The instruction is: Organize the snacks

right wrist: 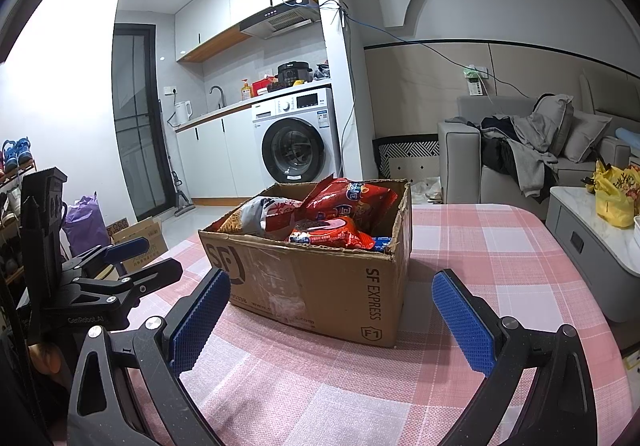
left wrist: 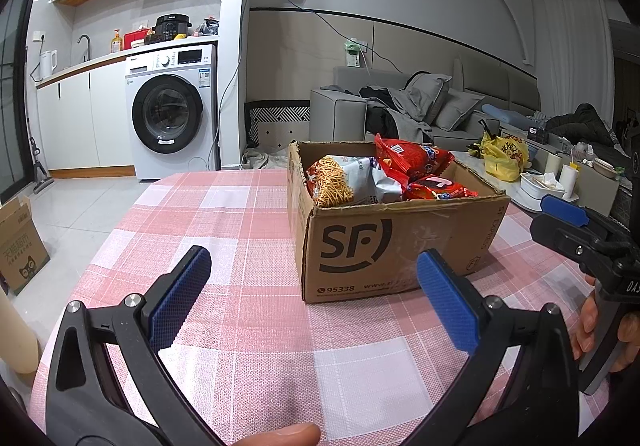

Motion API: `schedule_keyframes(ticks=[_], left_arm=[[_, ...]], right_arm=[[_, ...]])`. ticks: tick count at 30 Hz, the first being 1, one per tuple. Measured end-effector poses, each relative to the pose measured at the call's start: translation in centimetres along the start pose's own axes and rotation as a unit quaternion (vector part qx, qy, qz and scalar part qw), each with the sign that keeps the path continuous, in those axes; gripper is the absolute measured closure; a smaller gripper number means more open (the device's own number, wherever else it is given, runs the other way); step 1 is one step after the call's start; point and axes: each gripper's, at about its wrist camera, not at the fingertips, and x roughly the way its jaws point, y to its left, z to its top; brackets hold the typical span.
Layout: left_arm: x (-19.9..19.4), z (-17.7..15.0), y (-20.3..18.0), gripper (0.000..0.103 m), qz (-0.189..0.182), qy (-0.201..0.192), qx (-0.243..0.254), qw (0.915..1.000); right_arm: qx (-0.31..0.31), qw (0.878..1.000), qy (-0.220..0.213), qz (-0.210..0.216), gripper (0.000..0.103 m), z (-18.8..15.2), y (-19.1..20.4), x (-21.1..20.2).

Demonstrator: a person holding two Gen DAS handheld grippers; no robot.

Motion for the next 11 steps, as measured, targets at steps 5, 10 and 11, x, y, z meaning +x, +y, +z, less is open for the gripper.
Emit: schedule_keyframes(ticks=[5, 10, 11], left_arm=[[0.00, -0.01, -0.01, 0.000, 0.000, 0.000, 0.000, 1.0000], [-0.04, -0.15, -0.02, 0.000, -0.002, -0.004, -0.001, 1.0000], [-0.01, -0.18, 0.00, 0.000, -0.002, -0.004, -0.001, 1.0000]], right_arm=[[0.000, 1.000, 0.000, 0.001, 0.000, -0.01, 0.01, 0.02], [-0.003, 1.000, -0.001, 0.002, 0.000, 0.05, 0.43, 0.19], [-0.003, 1.000, -0.001, 0.002, 0.000, 0.07, 0.46, 0.19]])
